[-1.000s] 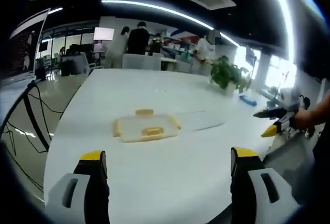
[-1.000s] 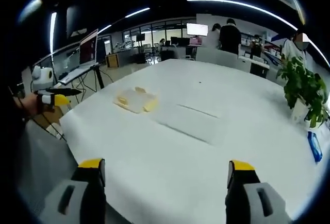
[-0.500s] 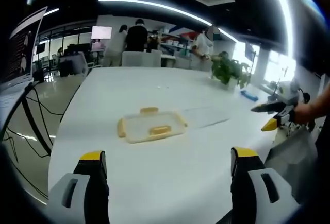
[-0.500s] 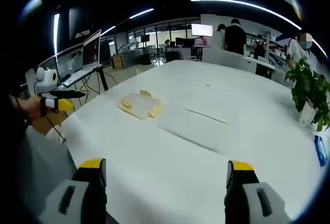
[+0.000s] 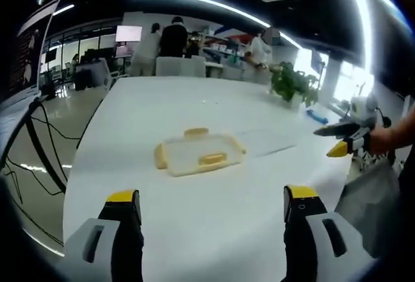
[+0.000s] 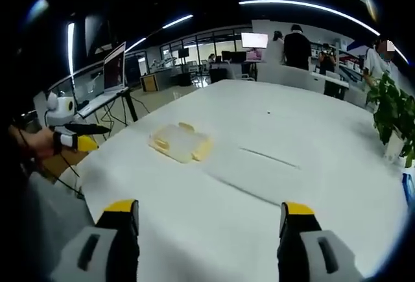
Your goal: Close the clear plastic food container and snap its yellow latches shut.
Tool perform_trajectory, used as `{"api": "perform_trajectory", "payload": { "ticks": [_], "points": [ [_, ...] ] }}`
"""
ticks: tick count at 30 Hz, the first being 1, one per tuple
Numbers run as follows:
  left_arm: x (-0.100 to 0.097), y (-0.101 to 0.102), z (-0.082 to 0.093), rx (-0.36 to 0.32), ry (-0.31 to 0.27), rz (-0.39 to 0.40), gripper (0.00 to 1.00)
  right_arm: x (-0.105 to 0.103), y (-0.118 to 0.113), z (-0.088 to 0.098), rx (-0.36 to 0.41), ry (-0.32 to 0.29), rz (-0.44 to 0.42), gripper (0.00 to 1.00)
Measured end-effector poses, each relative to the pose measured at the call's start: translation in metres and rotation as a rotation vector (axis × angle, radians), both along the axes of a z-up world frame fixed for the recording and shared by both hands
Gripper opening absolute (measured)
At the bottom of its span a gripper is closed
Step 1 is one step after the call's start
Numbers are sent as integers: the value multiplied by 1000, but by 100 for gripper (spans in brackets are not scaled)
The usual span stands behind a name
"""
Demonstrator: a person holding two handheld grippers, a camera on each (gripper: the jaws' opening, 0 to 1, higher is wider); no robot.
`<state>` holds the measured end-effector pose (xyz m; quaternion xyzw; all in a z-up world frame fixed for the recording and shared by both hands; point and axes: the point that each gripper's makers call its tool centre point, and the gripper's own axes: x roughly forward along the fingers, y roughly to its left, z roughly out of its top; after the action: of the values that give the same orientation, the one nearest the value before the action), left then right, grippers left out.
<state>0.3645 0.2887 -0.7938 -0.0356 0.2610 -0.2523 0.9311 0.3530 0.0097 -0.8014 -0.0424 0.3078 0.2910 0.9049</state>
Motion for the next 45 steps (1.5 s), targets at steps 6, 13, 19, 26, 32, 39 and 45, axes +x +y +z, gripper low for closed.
{"api": "perform_trajectory", "payload": {
  "ticks": [6,13,19,26,32,39,45],
  "points": [
    [6,4,-4,20,-4,-12,91,15,11,5,-1,-19,23,93],
    [14,5,-5,25,1,-35,93,24,28,10,-30,-41,87,93],
    [21,3,-4,96,-26,-79,93,27,42,9,-96,-78,166,93],
    [34,3,-6,113,-26,-94,93,39,57,14,-102,-105,224,92],
    [42,3,-7,151,-38,-120,97,50,67,15,-141,-135,279,93],
    [48,5,-9,167,-35,-137,97,60,72,16,-130,-139,289,94],
    [51,8,-10,190,-37,-154,99,65,75,15,-126,-140,312,93]
  ]
}}
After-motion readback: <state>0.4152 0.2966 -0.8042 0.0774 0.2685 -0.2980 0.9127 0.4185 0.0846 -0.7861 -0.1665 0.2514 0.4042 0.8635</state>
